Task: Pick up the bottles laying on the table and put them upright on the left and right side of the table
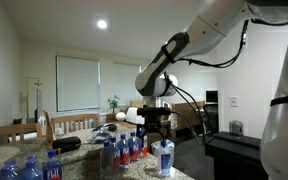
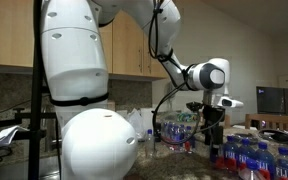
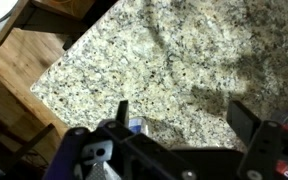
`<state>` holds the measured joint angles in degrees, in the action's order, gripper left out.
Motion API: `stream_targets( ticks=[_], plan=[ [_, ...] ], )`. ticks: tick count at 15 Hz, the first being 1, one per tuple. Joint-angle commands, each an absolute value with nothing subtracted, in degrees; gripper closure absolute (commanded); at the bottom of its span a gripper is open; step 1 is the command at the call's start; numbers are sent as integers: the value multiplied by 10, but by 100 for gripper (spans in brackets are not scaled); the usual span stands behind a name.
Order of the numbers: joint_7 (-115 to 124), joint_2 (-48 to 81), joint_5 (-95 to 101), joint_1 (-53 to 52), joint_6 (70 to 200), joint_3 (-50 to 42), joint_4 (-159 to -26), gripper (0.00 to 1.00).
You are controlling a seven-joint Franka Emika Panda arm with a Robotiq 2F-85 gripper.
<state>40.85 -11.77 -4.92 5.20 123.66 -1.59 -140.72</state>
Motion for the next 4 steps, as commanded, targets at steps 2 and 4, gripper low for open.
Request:
stream_targets(
  ticks=[2, 4],
  plan=[
    [409, -118, -35, 57, 1231, -13, -1404, 0],
    [409, -118, -32, 58, 1230, -14, -1403, 0]
  ],
)
